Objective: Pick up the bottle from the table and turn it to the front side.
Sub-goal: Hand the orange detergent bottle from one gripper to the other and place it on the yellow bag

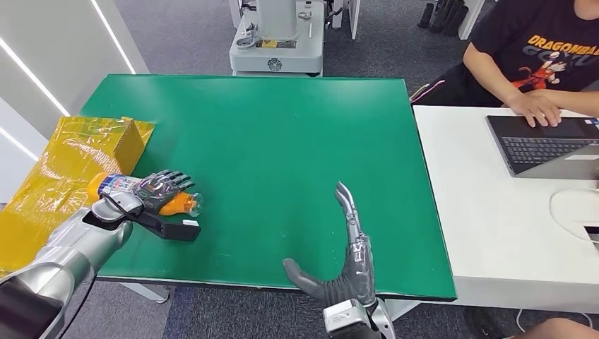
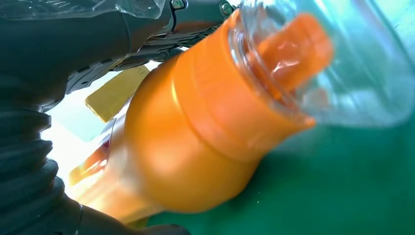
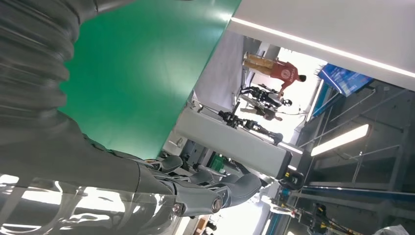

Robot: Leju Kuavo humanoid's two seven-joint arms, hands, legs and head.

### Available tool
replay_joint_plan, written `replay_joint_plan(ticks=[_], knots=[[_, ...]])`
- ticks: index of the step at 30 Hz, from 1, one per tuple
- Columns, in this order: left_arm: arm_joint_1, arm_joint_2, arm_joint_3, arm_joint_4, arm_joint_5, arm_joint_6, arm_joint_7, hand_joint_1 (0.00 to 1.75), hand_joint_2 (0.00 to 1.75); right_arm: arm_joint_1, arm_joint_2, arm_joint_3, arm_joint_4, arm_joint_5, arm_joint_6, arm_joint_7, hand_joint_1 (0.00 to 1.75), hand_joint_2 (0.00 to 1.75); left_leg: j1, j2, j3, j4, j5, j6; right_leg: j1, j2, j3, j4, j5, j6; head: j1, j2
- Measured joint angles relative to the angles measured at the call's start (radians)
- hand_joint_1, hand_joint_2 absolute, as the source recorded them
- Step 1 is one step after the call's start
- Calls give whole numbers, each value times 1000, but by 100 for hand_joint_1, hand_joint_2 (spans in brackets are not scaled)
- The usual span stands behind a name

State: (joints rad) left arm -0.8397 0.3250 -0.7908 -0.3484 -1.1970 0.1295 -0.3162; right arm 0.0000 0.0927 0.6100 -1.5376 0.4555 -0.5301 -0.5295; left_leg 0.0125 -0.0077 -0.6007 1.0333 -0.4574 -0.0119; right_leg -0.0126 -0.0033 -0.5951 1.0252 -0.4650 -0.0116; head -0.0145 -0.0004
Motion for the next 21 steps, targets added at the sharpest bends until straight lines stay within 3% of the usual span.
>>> replay_joint_plan(ticks=[12,21], knots=[[4,20,7,2,1,40,15,0,175,0,0,0,5,-1,22,8,0,175,0,0,0,0,1,-1,0,1,0,0,0,0,0,0],[24,70,56,2,17,80,27,0,175,1,0,0,4,6,25,9,0,175,1,3,-1,0,0,-2,0,5,-3,0,0,0,0,0]])
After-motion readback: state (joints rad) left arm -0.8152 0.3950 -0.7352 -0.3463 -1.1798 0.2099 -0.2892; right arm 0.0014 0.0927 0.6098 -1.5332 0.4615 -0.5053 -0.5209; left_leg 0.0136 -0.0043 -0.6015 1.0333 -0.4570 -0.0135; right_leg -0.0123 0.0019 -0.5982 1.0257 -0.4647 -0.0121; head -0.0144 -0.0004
